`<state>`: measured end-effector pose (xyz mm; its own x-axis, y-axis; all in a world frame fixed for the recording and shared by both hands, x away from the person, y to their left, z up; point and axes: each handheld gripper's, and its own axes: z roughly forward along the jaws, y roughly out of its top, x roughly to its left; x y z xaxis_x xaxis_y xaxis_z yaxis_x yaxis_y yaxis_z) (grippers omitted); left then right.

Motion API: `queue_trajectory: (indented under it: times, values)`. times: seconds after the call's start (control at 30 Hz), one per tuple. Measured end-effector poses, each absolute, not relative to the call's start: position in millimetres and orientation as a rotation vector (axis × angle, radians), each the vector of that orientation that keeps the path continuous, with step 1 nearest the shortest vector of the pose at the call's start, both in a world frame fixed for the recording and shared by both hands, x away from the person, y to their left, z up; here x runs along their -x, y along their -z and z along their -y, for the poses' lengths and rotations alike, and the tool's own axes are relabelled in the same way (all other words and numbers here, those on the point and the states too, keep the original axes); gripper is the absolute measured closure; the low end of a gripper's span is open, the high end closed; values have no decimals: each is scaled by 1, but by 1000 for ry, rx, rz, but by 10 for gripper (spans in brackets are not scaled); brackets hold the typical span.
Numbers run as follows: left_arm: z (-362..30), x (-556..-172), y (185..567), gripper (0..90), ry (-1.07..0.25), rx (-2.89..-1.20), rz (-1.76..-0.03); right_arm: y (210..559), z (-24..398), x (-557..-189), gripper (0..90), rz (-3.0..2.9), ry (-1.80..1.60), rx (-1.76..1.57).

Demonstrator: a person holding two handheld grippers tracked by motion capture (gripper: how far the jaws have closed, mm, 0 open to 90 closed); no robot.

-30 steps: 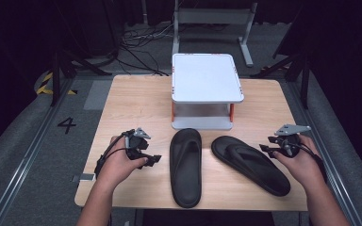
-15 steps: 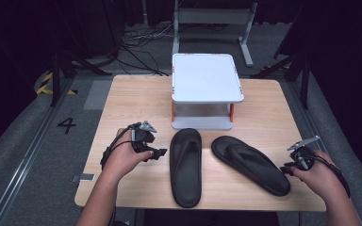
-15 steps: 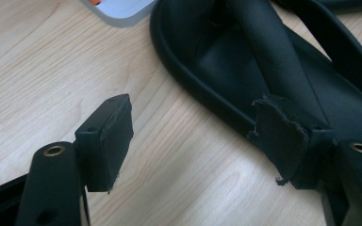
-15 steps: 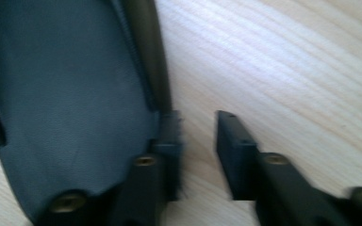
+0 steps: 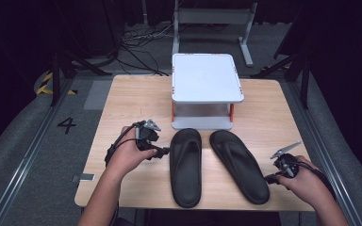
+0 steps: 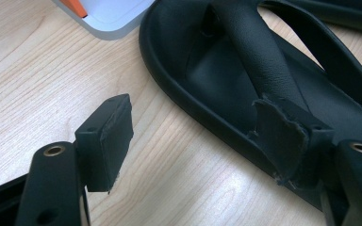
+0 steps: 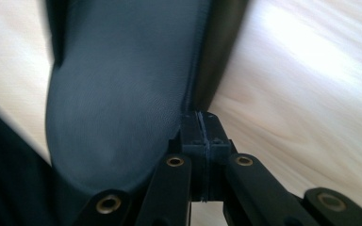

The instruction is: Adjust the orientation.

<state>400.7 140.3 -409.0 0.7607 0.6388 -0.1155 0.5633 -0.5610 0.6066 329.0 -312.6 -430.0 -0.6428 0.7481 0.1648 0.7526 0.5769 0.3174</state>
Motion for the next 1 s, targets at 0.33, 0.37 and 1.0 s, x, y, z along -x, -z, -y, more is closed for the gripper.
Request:
queue_trajectory:
  times: [0.33, 0.37, 1.0]
  values:
    - [-145, -395, 413, 295, -147, -2312, -926, 433, 271, -329, 900, 2829, 659, 1149]
    - [-146, -393, 413, 295, -148, -2302, -930, 432, 271, -330, 898, 2826, 662, 1148]
    - [-168, -375, 419, 295, -152, -2294, -1017, 448, 265, -360, 900, 2837, 616, 1273]
